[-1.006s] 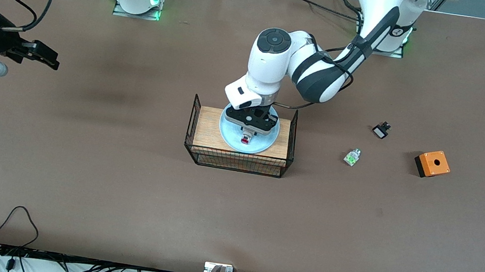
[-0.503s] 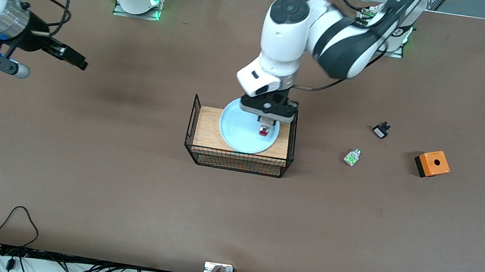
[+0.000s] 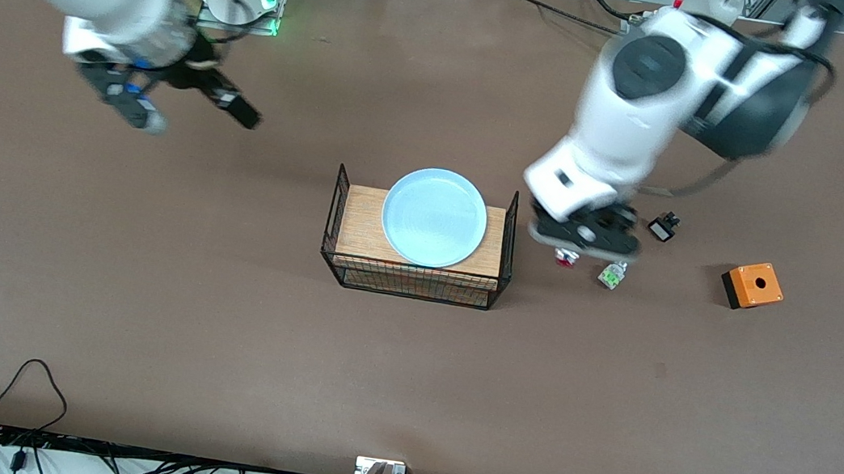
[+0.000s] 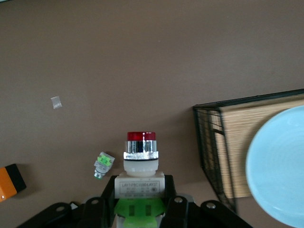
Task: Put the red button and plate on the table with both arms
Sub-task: 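Carry the button beside the green part while the right gripper nears the plate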
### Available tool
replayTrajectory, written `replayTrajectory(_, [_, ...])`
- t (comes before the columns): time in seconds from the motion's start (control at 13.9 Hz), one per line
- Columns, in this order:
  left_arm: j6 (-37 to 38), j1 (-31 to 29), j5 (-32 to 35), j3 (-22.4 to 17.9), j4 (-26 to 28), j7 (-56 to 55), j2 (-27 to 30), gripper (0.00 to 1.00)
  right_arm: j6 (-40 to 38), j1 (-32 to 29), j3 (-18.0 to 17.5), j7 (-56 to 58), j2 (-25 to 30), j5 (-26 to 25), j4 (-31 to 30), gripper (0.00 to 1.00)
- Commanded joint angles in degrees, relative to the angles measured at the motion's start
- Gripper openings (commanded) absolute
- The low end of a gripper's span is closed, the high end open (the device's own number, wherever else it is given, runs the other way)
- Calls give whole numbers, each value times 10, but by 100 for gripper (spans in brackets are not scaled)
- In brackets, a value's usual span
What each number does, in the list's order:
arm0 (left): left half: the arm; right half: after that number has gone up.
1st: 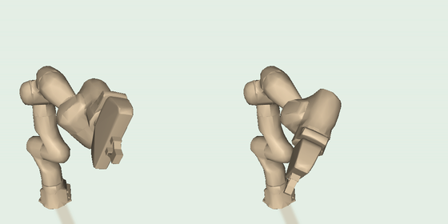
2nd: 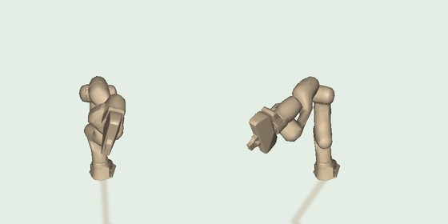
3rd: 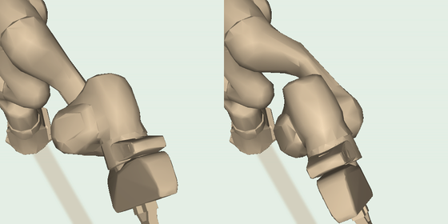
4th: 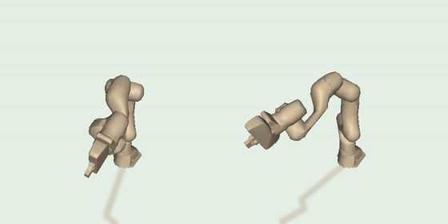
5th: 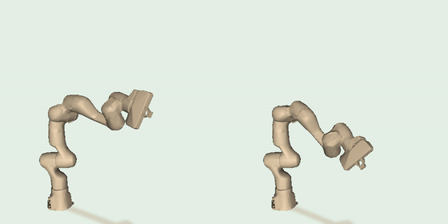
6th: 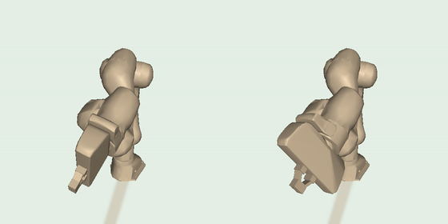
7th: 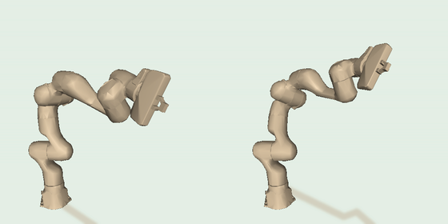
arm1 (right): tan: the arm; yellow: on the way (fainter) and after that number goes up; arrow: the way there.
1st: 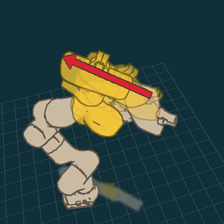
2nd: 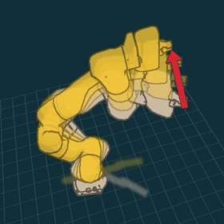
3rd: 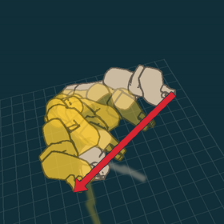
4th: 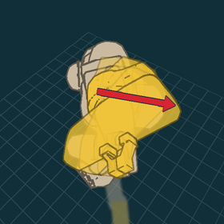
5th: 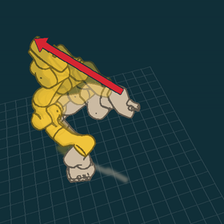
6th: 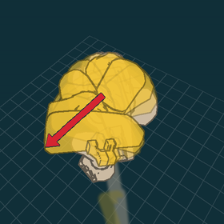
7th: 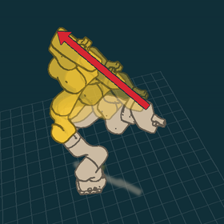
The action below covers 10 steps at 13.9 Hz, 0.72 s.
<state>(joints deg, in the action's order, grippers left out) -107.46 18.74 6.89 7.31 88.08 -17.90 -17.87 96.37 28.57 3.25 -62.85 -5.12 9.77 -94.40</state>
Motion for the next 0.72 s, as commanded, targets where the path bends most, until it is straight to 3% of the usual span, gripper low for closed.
replayTrajectory(0.0, [-9,-22,-33,-24,16,99,4,21,20,53,2,-96,-65,3,67,100])
replayTrajectory(0.36, [-18,-31,-34,-94,29,225,-31,21,122,101,2,-235,-134,3,91,100])
replayTrajectory(0.65, [-56,-53,-35,-106,39,275,-101,21,170,121,2,-282,-176,3,91,100])
